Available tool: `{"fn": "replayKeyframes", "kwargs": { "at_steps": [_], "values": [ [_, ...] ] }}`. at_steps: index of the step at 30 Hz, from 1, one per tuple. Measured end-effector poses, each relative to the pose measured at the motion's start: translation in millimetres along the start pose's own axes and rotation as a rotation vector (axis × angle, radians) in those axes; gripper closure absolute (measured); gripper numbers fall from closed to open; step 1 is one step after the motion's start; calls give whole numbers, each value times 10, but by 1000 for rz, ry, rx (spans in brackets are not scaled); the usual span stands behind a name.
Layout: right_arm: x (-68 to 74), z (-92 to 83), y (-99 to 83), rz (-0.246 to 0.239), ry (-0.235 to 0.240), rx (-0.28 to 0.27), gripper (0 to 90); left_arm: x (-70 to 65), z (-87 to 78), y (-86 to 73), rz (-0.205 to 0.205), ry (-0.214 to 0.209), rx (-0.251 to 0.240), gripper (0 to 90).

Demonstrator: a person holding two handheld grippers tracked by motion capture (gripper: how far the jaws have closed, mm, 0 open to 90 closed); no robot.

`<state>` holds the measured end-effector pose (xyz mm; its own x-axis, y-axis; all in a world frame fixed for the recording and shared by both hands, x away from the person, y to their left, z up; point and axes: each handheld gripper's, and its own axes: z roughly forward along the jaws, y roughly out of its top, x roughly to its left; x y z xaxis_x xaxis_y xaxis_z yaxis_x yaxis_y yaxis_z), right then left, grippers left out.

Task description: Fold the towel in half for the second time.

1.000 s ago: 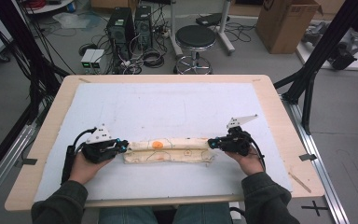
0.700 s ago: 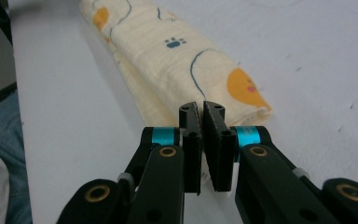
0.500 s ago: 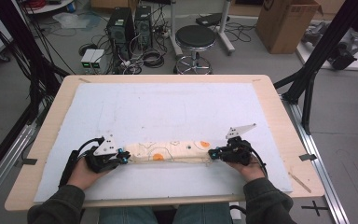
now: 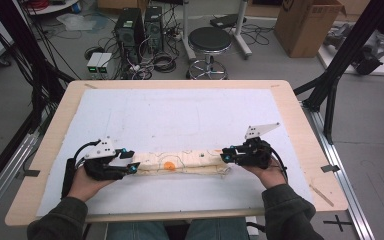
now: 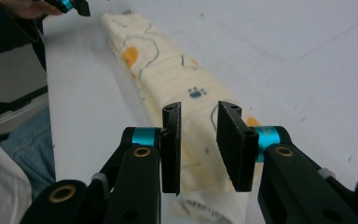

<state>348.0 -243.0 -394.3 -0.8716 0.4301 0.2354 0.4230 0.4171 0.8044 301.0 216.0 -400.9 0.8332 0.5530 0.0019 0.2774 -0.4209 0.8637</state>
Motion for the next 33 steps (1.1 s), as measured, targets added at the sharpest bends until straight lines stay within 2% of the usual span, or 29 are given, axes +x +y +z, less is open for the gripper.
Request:
{"fn": "replayKeyframes", "kwargs": {
  "at_steps": [4,8,12,14,17,20,25,29,33],
  "values": [
    [-24,83,107,-10,-1,-4,706,36,125,81,-22,19,-9,621],
    [-61,250,170,-10,10,9,708,47,310,115,-28,16,22,682],
    [-113,462,213,-7,20,42,705,50,474,109,-34,-18,63,695],
    [-106,564,221,-15,28,70,690,38,531,110,-36,-58,66,694],
    [-81,678,212,-38,25,114,680,-14,605,109,-8,-69,105,694],
    [-59,728,175,-57,18,155,672,-17,651,80,-1,-70,158,674],
    [-19,721,87,-70,6,193,667,-5,633,20,3,-40,182,669],
    [28,719,14,-79,-1,217,667,21,627,-11,5,1,200,671],
    [56,705,-26,-87,-4,221,663,29,631,-26,12,30,211,668]
  ]
}}
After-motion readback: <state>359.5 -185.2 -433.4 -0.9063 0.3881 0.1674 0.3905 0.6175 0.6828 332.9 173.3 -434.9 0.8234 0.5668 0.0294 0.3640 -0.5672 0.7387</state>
